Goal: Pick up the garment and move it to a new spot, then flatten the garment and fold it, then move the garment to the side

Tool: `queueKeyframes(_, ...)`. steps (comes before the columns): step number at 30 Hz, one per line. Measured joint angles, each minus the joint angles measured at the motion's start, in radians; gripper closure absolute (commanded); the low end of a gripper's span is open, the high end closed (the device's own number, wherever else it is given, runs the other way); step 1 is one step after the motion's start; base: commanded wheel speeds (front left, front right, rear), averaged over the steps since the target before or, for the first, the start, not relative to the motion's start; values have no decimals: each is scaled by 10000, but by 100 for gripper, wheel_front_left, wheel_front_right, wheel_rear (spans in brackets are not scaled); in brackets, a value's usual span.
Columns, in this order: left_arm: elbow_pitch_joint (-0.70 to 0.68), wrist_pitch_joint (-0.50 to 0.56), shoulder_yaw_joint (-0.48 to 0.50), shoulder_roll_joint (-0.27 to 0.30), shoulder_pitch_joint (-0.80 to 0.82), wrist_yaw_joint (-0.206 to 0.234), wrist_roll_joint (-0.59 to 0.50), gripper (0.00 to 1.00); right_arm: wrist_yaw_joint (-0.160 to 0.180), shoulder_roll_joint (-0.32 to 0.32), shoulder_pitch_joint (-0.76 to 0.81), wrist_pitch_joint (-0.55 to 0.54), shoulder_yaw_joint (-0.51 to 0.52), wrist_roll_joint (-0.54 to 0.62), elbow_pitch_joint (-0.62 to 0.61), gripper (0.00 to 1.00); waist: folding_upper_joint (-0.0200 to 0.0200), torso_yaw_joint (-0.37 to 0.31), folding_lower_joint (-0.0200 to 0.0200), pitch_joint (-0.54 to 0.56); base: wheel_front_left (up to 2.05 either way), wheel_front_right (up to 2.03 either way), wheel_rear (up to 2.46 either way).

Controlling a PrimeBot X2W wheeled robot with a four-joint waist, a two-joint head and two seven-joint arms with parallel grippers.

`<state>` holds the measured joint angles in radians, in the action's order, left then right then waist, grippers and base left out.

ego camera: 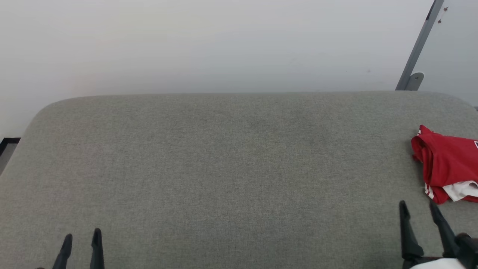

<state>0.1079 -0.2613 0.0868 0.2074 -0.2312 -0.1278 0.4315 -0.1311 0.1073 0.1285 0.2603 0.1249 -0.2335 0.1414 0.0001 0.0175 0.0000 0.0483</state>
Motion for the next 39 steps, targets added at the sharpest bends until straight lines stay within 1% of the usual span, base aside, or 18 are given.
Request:
queueKeyframes(13, 399, 0, -159, 82, 128, 0, 63, 0, 0, -297, 390, 2, 157, 4, -261, 0, 0, -62, 0, 40, 0, 0, 0)
queueKeyframes(28, 360, 0, -307, 199, 229, 0, 75, 0, 0, -424, 464, 6, 165, 59, -230, 0, 0, -114, 0, 72, 0, 0, 0)
queueKeyframes(29, 347, 0, -295, 198, 230, 0, 75, 100, 0, -426, 464, 6, 171, 58, -226, 100, 0, -108, -1, 77, 0, 0, 0)
queueKeyframes(34, 736, 73, -384, -92, 132, 2, 107, 100, 0, -481, 502, -71, 119, -15, 192, 100, 0, -110, -1, 74, 0, 0, 0)
queueKeyframes(39, 803, 322, -362, -186, 210, 4, 851, 100, 0, -491, 442, -332, 123, -907, 288, 100, 0, -112, 0, 49, 0, 0, 0)
